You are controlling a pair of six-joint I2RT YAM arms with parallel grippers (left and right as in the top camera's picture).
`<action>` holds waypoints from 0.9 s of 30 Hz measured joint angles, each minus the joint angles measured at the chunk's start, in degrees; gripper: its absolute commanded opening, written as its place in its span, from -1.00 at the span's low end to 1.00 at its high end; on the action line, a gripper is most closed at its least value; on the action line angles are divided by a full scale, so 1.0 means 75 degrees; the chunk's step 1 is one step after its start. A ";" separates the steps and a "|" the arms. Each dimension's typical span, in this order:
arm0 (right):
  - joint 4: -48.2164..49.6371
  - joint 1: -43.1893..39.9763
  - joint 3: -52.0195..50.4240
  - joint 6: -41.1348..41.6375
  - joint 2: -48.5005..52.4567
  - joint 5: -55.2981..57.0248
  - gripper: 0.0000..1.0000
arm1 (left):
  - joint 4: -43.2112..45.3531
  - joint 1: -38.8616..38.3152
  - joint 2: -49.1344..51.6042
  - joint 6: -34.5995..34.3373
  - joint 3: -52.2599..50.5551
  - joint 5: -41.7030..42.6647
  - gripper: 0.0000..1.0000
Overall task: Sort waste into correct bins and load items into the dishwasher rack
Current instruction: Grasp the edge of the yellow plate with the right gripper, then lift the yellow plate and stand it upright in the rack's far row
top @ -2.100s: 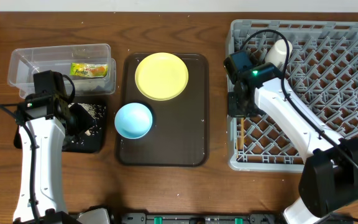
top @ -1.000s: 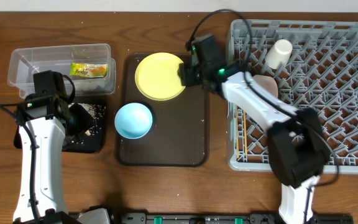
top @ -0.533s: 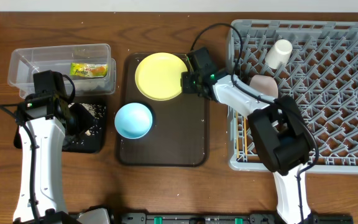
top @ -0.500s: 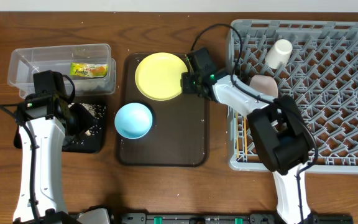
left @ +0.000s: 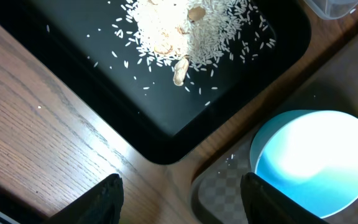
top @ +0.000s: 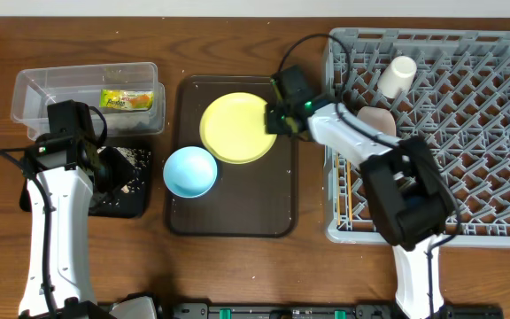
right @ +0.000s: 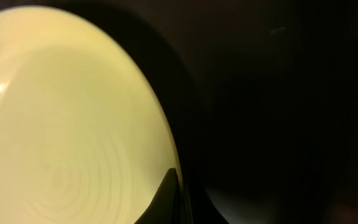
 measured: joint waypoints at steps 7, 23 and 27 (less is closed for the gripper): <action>-0.0251 -0.0810 -0.0029 -0.1046 -0.1722 0.0592 -0.98 | -0.0003 0.0000 0.0000 0.0000 0.0000 0.0000 0.27; 0.0236 -0.1040 0.0029 -0.4112 -0.3733 0.6219 -0.97 | 0.0000 0.0000 0.0000 0.0000 0.0000 -0.0003 0.27; 0.0353 -0.1180 0.0029 -0.4322 -0.3605 0.7291 -0.97 | 0.0000 0.0000 0.0000 0.0000 0.0000 0.0000 0.27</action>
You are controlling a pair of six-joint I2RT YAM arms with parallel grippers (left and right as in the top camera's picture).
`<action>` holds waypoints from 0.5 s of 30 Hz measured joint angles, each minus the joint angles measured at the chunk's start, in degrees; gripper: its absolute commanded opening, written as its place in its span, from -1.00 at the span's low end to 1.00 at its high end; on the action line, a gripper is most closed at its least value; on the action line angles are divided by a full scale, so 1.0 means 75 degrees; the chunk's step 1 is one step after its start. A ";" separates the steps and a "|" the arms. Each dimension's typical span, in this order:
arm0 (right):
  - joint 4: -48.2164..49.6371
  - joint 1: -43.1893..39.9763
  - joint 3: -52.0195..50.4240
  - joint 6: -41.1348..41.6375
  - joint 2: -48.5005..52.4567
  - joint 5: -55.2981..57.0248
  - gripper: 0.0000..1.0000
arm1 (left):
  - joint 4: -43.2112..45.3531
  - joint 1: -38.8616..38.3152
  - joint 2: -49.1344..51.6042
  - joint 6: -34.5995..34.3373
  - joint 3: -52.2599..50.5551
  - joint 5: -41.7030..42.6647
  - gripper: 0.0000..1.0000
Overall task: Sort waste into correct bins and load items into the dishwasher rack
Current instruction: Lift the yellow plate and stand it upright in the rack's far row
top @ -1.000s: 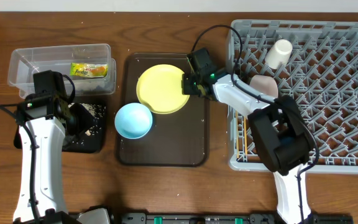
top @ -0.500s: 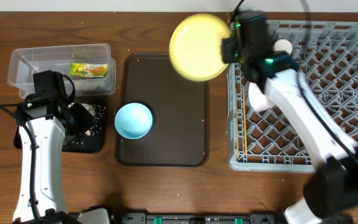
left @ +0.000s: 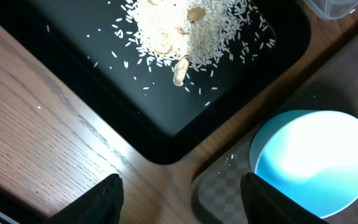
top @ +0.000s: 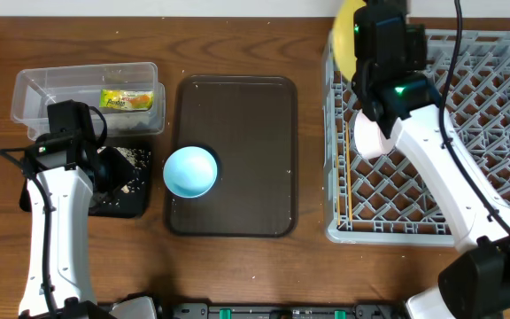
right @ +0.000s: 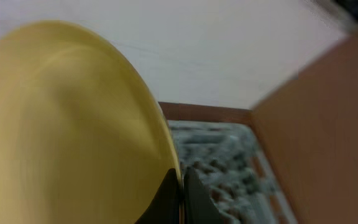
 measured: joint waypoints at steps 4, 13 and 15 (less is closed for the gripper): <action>0.0102 -0.0102 0.0000 -0.0061 0.0224 0.0860 -0.98 | 0.0000 0.0000 0.0000 0.0000 0.0000 0.0000 0.27; 0.0114 -0.0166 0.0000 -0.0117 0.1113 0.1437 -0.98 | 0.0000 0.0000 0.0000 0.0000 0.0000 0.0000 0.27; 0.0117 -0.0166 0.0000 -0.0117 0.1282 0.1466 -0.98 | 0.0000 0.0000 0.0000 0.0000 0.0000 -0.0003 0.27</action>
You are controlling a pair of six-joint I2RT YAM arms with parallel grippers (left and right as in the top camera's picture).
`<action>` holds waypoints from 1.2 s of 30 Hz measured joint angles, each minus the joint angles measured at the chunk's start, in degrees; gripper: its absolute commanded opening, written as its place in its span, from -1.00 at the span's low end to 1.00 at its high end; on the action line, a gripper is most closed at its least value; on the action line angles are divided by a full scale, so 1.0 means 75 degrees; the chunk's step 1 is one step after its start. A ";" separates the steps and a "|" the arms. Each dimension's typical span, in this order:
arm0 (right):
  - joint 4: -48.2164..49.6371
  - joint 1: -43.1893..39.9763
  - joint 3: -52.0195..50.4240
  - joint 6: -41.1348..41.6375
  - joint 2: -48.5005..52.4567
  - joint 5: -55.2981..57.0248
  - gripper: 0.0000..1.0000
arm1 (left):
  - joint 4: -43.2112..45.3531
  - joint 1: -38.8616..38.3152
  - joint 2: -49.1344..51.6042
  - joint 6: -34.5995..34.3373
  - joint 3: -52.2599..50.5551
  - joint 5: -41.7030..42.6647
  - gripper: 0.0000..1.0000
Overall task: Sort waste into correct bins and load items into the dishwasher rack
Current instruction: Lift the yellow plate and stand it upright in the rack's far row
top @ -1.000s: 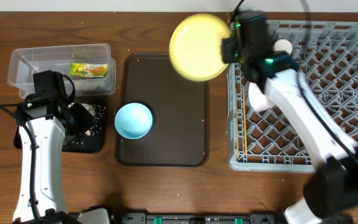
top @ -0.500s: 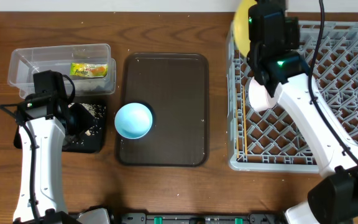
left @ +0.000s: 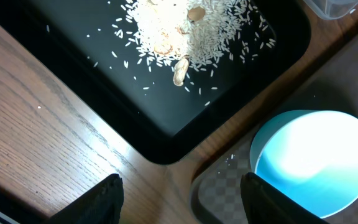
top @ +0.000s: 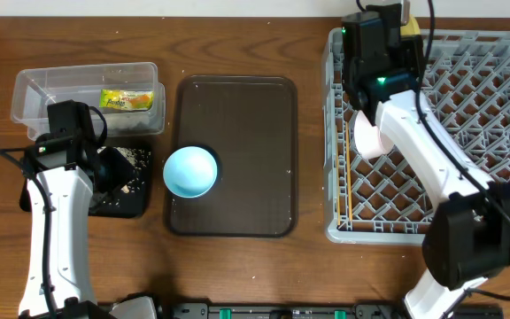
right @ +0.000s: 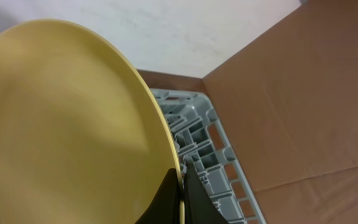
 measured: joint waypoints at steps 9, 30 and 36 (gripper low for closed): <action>0.0143 0.0000 0.0000 -0.0026 0.0399 -0.0006 -0.97 | 0.0000 0.0000 0.0000 0.0000 0.0000 0.0003 0.27; -0.1075 0.0493 0.0012 0.0443 0.0172 -0.3220 0.23 | 0.0000 0.0000 0.0000 0.0000 0.0000 0.0003 0.27; -0.1276 0.0545 0.0012 0.0650 -0.0338 -0.5368 0.24 | -0.0003 0.0000 0.0000 0.0000 0.0000 0.0000 0.27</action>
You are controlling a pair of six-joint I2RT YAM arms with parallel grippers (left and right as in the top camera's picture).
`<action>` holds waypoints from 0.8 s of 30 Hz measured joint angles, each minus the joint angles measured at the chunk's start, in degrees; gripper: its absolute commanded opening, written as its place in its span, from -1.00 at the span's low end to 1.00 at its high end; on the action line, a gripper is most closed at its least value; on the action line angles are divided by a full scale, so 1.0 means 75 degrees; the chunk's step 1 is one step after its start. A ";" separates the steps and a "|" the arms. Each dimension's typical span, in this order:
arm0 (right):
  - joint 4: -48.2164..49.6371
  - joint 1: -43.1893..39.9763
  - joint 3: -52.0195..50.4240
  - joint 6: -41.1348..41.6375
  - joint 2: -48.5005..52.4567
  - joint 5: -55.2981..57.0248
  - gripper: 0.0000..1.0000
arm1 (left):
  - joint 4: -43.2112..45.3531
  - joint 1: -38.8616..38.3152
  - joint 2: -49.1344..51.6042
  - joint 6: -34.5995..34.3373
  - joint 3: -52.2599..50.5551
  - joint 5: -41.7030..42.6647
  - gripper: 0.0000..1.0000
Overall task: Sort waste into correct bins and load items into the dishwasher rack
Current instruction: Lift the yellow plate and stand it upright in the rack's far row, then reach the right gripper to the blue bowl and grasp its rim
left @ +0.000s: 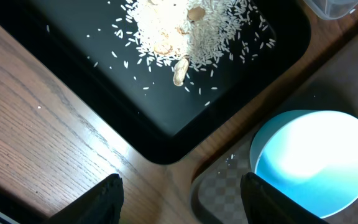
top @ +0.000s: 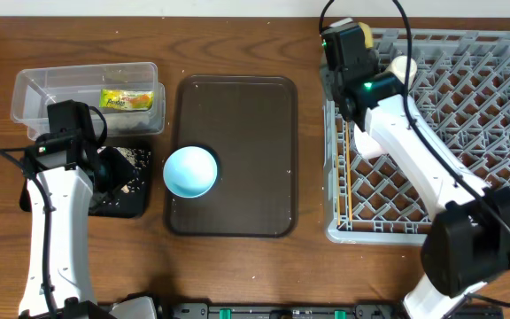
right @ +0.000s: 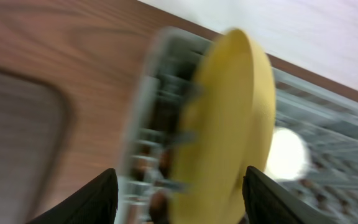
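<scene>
The yellow plate (right: 229,118) stands on edge in the back left corner of the grey dishwasher rack (top: 467,133). The right wrist view is blurred. My right gripper (right: 182,193) is open, its fingers wide on either side of the plate and apart from it. In the overhead view the arm hides the plate. A blue bowl (top: 190,171) sits on the brown tray (top: 237,106). My left gripper (left: 182,199) hangs open and empty over the table between the black tray (left: 229,106) and the bowl (left: 312,158).
Rice and nuts (left: 179,31) lie in the black tray. A clear bin (top: 51,93) at the back left holds a yellow wrapper (top: 127,99). The rack also holds a white cup (top: 403,69), a pink cup (top: 366,140) and chopsticks (top: 350,177).
My right gripper was shut on the yellow plate above the rack's back left corner. Now it is open, and the plate stands on edge in the rack. The left arm has not moved.
The yellow plate lay on the brown tray with my right gripper at its edge. Then the gripper held it in the air over the rack's back left, and later lower at the rack. Now the plate stands in the rack, released. The left arm stayed still throughout.
</scene>
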 measured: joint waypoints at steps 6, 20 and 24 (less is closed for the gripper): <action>-0.0131 0.0329 0.0000 0.0589 -0.0358 -0.2352 0.25 | 0.0003 0.0000 0.0000 0.0000 0.0000 0.0003 0.27; -0.0370 0.1871 -0.0003 0.1862 0.0434 -0.3756 0.22 | 0.0003 0.0000 0.0000 0.0000 0.0000 0.0003 0.27; -0.0242 0.2113 -0.0003 0.2361 0.1014 -0.4179 0.16 | 0.0003 0.0000 0.0000 0.0000 0.0000 0.0000 0.27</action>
